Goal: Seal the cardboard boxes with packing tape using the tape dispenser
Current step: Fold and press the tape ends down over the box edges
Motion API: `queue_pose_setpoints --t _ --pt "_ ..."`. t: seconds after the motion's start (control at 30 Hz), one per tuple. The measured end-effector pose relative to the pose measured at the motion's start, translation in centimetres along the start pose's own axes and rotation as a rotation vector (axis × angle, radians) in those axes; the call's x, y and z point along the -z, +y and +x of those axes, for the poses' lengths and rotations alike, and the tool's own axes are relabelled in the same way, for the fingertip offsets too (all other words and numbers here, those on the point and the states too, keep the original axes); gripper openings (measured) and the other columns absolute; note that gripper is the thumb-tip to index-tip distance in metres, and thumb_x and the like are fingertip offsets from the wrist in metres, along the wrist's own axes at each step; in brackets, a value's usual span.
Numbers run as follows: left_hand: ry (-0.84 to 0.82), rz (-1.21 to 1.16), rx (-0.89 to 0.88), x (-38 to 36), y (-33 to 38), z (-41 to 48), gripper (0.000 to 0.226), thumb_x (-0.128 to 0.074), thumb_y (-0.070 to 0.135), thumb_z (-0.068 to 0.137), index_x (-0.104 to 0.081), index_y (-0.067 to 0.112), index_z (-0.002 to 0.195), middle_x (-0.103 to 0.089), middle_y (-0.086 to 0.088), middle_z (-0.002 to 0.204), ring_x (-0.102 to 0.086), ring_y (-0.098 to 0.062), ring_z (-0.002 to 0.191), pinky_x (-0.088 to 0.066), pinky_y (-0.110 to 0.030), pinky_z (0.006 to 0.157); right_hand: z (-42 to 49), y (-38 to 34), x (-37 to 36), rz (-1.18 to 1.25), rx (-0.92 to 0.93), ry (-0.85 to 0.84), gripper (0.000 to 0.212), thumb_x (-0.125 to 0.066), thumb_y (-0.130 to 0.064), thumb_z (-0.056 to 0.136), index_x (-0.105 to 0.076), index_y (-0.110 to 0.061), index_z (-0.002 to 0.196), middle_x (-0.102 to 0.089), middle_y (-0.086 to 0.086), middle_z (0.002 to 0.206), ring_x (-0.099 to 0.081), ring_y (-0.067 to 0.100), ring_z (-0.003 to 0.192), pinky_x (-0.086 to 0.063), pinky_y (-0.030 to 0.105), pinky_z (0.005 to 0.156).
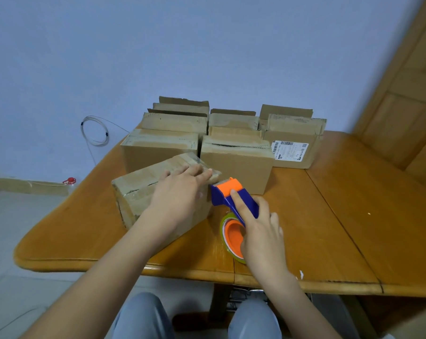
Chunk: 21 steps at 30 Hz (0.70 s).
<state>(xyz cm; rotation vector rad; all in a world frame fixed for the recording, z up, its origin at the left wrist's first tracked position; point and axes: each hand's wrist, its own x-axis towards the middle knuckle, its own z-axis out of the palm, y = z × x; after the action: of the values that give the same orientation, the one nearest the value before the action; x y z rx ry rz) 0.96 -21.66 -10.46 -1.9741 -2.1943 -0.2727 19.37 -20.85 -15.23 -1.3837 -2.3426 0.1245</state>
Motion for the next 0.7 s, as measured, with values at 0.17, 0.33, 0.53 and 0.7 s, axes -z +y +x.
queue_pose_setpoints --t 0.17,0.33,0.53,0.7 --pt "-0.026 -0.016 0.021 0.2 -0.5 0.4 0.062 -0.048 0.025 0.100 -0.018 0.035 0.153 -0.021 0.004 0.159 -0.020 -0.020 0.146 -0.027 -0.044 0.113 -0.9 0.4 -0.5 -0.002 -0.010 -0.012 0.094 -0.064 -0.011 0.087 0.003 -0.043 0.146 -0.024 0.007 0.151 -0.036 0.026 0.121 -0.040 0.035 0.090" --pt "-0.004 0.045 -0.026 -0.2 -0.8 0.3 0.061 -0.046 0.028 0.101 -0.015 0.034 0.153 -0.023 0.003 0.158 -0.021 -0.020 0.145 -0.031 -0.043 0.110 -0.4 0.3 -0.3 -0.045 -0.038 -0.059 0.085 -0.053 -0.016 0.094 0.007 -0.045 0.147 -0.014 0.001 0.152 -0.028 0.021 0.126 -0.034 0.030 0.096" --pt "0.033 0.035 -0.047 -0.1 -0.9 0.1 0.057 -0.045 0.028 0.100 -0.022 0.034 0.152 -0.030 0.004 0.154 -0.029 -0.020 0.141 -0.036 -0.040 0.106 0.7 0.3 0.1 -0.086 -0.012 -0.101 0.082 -0.049 -0.011 0.095 0.003 -0.046 0.148 -0.017 0.001 0.149 -0.032 0.022 0.121 -0.036 0.032 0.096" --pt "0.040 -0.081 0.009 0.7 -0.5 0.9 0.044 -0.041 0.028 0.098 -0.045 0.026 0.141 -0.050 0.002 0.137 -0.055 -0.020 0.115 -0.048 -0.033 0.082 2.1 0.5 0.9 -0.166 0.051 -0.114 0.083 -0.046 -0.004 0.093 -0.001 -0.048 0.147 -0.020 0.002 0.148 -0.034 0.026 0.116 -0.035 0.035 0.093"
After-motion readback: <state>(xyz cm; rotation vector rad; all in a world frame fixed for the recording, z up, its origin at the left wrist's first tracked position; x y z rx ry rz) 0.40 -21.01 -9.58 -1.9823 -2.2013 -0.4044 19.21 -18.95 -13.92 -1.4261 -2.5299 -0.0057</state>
